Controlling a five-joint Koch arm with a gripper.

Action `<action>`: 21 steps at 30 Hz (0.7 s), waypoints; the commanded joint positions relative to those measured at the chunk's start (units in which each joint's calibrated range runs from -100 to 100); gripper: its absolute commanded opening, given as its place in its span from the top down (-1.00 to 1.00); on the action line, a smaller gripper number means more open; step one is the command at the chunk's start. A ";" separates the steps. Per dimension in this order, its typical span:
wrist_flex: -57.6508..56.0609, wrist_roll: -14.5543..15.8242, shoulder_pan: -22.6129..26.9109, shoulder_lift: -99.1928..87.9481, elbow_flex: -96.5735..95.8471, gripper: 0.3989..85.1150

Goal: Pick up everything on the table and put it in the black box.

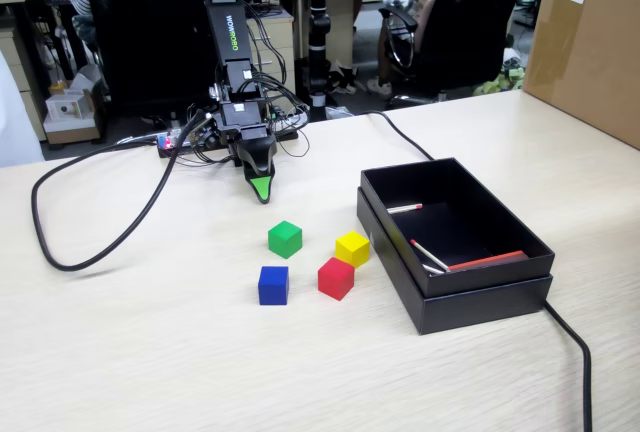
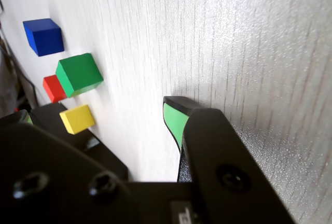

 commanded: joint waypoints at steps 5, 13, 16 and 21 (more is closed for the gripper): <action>-5.19 0.00 0.20 0.34 1.87 -0.11; -34.05 -0.59 1.32 12.16 32.79 -0.11; -38.19 -0.34 1.12 22.26 41.94 -0.11; -46.14 2.25 1.42 39.59 60.08 -0.11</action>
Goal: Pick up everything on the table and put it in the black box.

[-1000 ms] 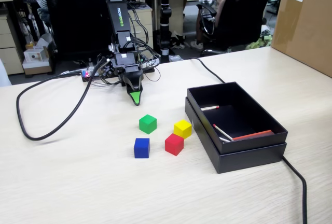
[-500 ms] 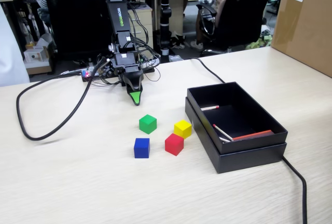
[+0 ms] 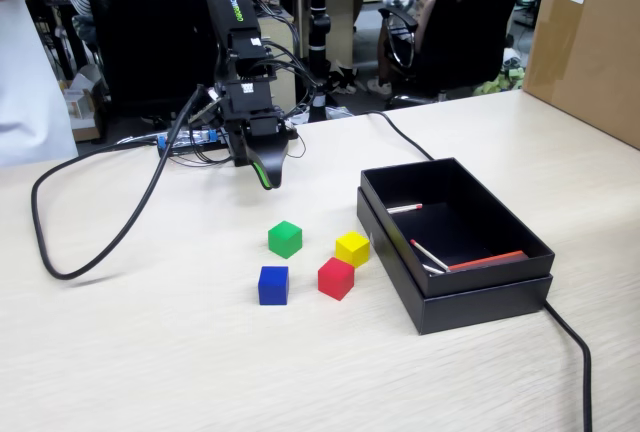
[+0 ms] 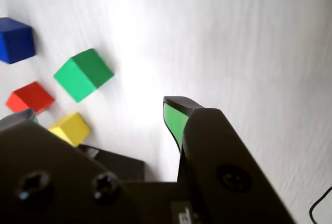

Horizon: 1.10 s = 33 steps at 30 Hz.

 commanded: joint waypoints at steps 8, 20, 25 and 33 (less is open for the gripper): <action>-14.37 -0.78 0.93 32.57 30.18 -0.10; -16.79 -4.54 0.63 54.02 40.33 -0.05; -17.04 -5.47 0.10 57.12 41.96 0.01; -17.74 -6.35 -1.03 63.55 45.68 0.19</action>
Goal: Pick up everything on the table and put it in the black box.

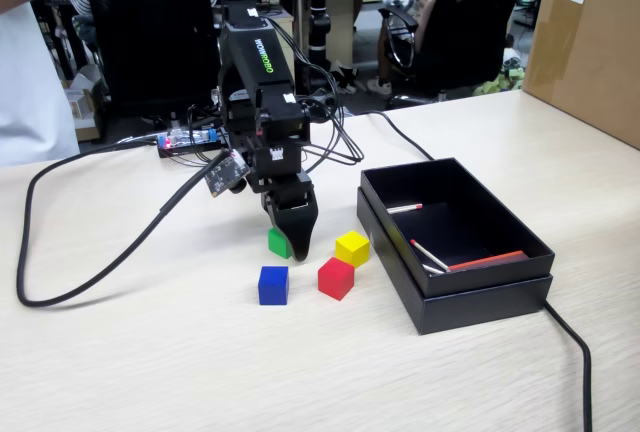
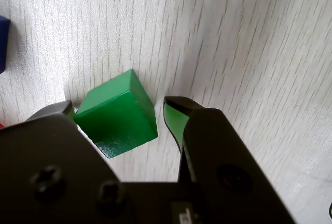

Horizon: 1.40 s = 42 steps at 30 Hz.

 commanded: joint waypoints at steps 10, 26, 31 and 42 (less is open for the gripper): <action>-1.27 -0.54 -1.12 -1.68 5.14 0.88; -12.16 3.32 13.92 -3.51 42.04 0.87; -12.50 4.93 15.78 10.49 48.65 0.87; -12.59 6.74 18.27 30.45 56.27 0.67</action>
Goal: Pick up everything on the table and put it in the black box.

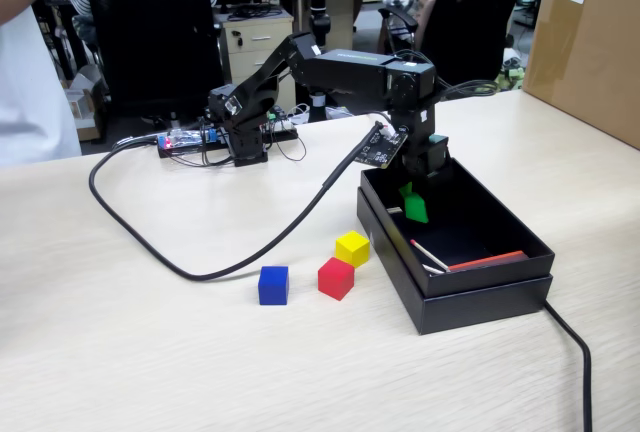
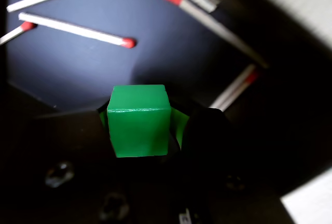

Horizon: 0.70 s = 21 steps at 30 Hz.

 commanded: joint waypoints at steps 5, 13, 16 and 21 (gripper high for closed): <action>-0.98 0.78 0.44 -4.70 4.60 0.38; -2.79 0.10 -3.47 -31.78 -2.01 0.16; -2.88 -1.17 -7.91 -41.88 -6.64 0.11; -2.79 -3.37 -16.75 -46.47 -13.07 -0.02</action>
